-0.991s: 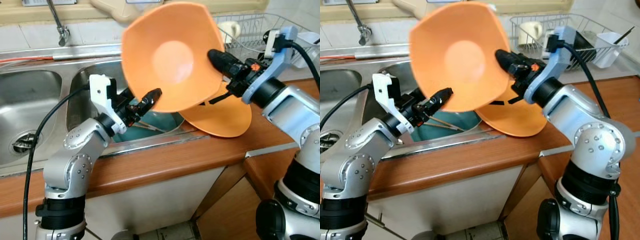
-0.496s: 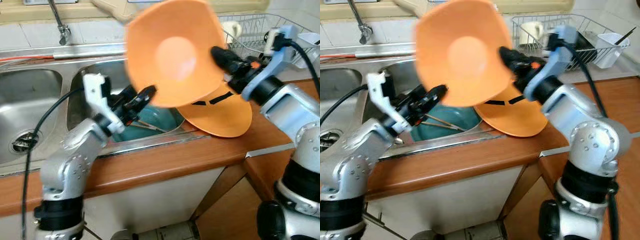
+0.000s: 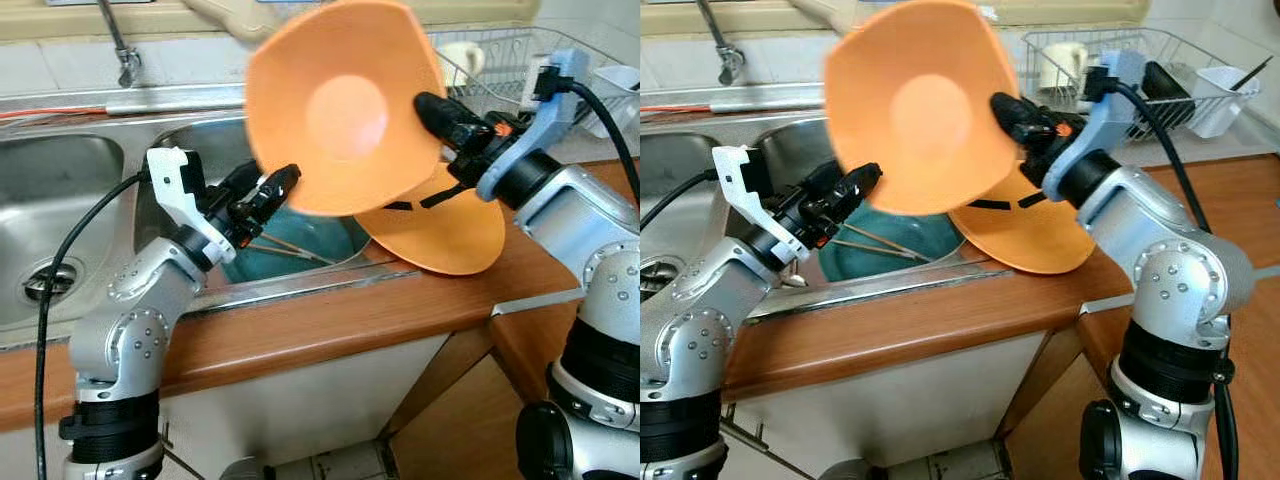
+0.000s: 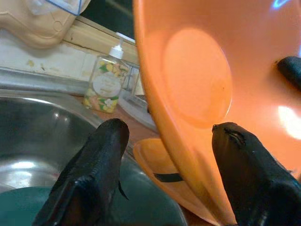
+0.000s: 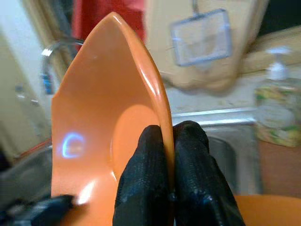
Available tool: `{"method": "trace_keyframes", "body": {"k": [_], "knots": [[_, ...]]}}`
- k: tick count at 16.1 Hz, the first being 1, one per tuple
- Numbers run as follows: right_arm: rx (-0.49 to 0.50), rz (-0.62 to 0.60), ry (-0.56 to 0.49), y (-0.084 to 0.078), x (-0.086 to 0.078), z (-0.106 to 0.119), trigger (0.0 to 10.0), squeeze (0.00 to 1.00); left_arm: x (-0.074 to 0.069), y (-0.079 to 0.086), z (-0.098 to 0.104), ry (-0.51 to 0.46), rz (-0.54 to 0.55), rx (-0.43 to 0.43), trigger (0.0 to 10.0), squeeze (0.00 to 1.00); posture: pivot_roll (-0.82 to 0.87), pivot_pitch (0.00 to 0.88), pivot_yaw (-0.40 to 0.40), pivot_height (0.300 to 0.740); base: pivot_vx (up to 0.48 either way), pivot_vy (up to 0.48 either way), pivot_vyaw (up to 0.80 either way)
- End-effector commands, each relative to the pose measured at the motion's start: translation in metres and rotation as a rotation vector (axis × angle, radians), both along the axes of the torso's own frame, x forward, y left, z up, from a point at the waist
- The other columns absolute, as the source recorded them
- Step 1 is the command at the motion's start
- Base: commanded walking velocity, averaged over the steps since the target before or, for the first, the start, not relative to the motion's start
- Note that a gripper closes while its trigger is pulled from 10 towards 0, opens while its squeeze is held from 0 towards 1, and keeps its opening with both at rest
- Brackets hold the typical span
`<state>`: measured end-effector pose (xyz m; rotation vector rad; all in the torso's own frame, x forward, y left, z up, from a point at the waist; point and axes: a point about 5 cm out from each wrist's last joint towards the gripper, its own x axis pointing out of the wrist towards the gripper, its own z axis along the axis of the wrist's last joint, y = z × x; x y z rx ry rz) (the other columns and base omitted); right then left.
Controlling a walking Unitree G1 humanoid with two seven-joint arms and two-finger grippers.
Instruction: Kitchen organization
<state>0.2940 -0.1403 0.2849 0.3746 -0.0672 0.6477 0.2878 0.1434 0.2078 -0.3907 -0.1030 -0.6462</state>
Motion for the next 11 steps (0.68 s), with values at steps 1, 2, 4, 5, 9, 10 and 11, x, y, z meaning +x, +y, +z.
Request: {"method": "trace_keyframes", "body": {"k": [1,2,4,5,9,10,11], "knots": [[0.021,0.045,-0.042,0.003,-0.008,0.006,0.0,0.00,0.000,-0.005,0.005,-0.023,-0.014,-0.003,0.0,0.00,-0.09,0.000,-0.024,0.740,0.000,0.000,0.00],[0.020,0.043,-0.040,0.003,-0.008,0.005,0.0,0.00,0.000,-0.005,0.006,-0.026,-0.010,-0.004,0.0,0.00,-0.09,0.000,-0.024,0.740,0.000,0.000,0.00],[0.026,0.028,-0.030,0.002,-0.007,0.002,0.0,0.00,0.001,-0.005,0.006,-0.033,0.006,-0.010,0.0,0.00,-0.09,0.000,-0.024,0.740,0.000,0.000,0.00],[0.027,0.027,-0.029,0.002,-0.007,0.002,0.0,0.00,0.001,-0.005,0.006,-0.034,0.006,-0.011,0.0,0.00,-0.09,0.000,-0.024,0.740,0.000,0.000,0.00],[0.059,0.028,-0.019,0.004,-0.007,-0.003,0.0,0.00,0.003,-0.003,0.007,-0.037,0.043,-0.041,0.0,0.00,-0.08,0.000,-0.021,0.740,0.000,0.000,0.00],[0.063,0.026,-0.018,0.004,-0.007,-0.004,0.0,0.00,0.004,-0.003,0.007,-0.036,0.049,-0.048,0.0,0.00,-0.08,0.000,-0.021,0.740,0.000,0.000,0.00],[0.081,0.021,-0.016,0.004,-0.006,-0.006,0.0,0.00,0.003,-0.005,0.004,-0.029,0.053,-0.037,0.0,0.00,-0.08,0.000,-0.021,0.740,0.000,0.000,0.00]]}}
